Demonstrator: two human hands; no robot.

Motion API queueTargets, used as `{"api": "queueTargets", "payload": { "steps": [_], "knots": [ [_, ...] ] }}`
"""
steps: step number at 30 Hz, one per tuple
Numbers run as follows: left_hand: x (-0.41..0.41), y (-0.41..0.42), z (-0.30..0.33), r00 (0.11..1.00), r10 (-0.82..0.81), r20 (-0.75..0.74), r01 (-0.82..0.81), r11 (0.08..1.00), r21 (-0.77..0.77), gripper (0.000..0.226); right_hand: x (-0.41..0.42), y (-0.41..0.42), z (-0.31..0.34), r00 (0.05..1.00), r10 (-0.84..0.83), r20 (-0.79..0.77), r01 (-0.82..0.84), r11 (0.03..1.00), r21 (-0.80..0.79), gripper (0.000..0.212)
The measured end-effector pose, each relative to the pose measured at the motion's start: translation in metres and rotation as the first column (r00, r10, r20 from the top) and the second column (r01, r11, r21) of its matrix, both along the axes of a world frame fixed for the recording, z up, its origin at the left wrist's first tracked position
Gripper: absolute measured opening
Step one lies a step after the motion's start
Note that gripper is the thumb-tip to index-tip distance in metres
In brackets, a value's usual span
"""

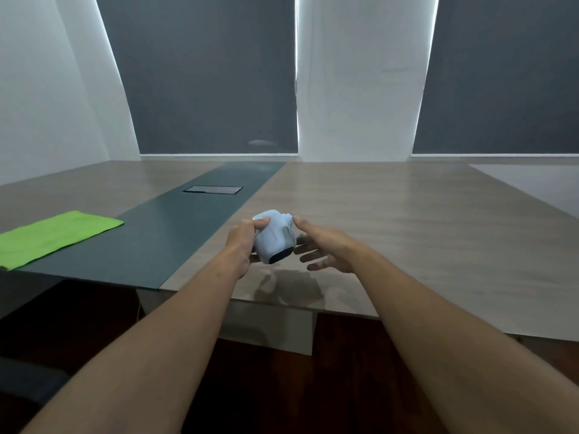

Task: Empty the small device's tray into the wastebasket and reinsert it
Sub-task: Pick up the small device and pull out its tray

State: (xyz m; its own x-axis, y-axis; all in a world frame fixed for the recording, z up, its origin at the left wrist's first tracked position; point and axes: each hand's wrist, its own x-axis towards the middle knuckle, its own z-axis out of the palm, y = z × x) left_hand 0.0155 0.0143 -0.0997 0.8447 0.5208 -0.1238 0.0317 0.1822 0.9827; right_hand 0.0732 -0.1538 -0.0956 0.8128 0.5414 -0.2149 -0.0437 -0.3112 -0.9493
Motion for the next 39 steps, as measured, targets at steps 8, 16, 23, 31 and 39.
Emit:
{"api": "queueTargets", "payload": {
  "steps": [8, 16, 23, 31, 39],
  "knots": [
    [0.009, -0.027, 0.007, 0.991, -0.126, 0.044, 0.126, 0.992, 0.0, 0.022, -0.003, -0.024, -0.001, 1.0, -0.003, -0.004, 0.004, 0.995, 0.096, 0.05],
    [0.013, -0.044, 0.014, 0.979, -0.193, 0.072, 0.189, 0.98, 0.055, 0.019, -0.001, -0.046, -0.009, 0.991, -0.022, -0.133, 0.056, 0.965, 0.256, 0.056],
    [0.015, -0.052, 0.018, 0.976, -0.196, 0.094, 0.188, 0.978, 0.086, 0.037, 0.0, -0.05, -0.012, 0.981, -0.032, -0.191, 0.105, 0.916, 0.387, 0.041],
    [0.024, -0.057, 0.016, 0.978, -0.176, 0.113, 0.159, 0.976, 0.152, 0.036, 0.008, -0.05, -0.023, 0.965, -0.115, -0.237, 0.22, 0.846, 0.486, 0.022],
    [0.029, -0.046, 0.005, 0.983, -0.154, 0.1, 0.125, 0.96, 0.25, 0.041, 0.026, -0.073, -0.03, 0.938, -0.184, -0.294, 0.326, 0.758, 0.565, 0.011]
  ]
}}
